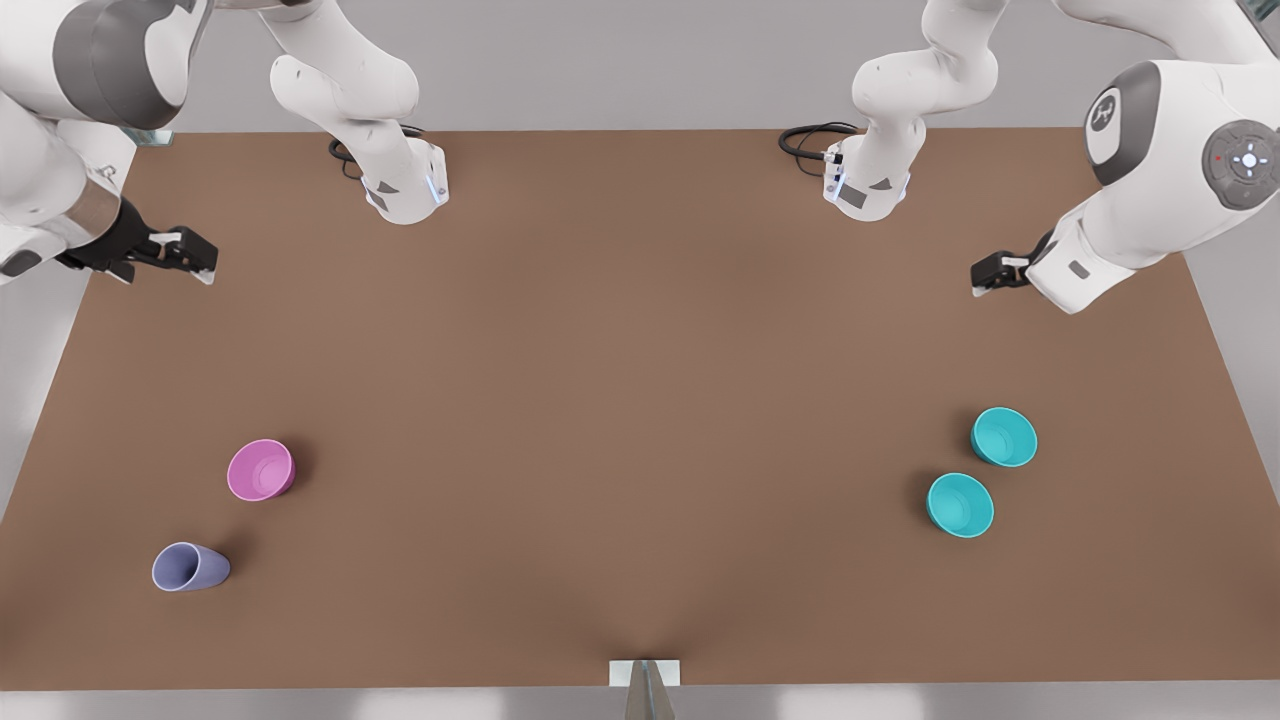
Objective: Stack the blue bowl on the pink bowl
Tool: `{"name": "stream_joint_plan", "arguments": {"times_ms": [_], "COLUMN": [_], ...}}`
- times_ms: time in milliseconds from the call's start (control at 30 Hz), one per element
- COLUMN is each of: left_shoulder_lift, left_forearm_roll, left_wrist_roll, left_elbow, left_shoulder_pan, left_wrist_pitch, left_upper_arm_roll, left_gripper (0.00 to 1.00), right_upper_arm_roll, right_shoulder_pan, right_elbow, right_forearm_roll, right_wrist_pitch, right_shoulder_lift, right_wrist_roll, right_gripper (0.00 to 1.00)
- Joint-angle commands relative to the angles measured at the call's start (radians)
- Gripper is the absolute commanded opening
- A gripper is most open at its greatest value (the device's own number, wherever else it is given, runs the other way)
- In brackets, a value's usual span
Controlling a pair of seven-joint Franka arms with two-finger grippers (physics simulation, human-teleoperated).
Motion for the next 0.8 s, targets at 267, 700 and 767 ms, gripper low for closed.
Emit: {"name": "stream_joint_plan", "arguments": {"times_ms": [267,700,767], "left_shoulder_lift": [0.011,0.024,0.034], "left_forearm_roll": [0.002,0.002,-0.001], "left_wrist_roll": [-0.010,-0.007,-0.010], "left_elbow": [0.002,0.002,0.002], "left_shoulder_pan": [-0.077,-0.074,-0.072], "left_wrist_pitch": [0.024,0.039,0.039], "left_upper_arm_roll": [-0.019,-0.018,-0.018], "left_gripper": [1.00,1.00,1.00], "right_upper_arm_roll": [-0.004,0.003,0.002], "right_shoulder_pan": [-0.247,-0.335,-0.347], "right_elbow": [0.000,-0.007,-0.010], "right_forearm_roll": [0.173,0.199,0.202], "right_wrist_pitch": [0.244,0.617,0.626], "right_shoulder_lift": [0.438,0.721,0.748], "right_wrist_roll": [-0.118,-0.133,-0.133], "right_gripper": [1.00,1.00,1.00]}}
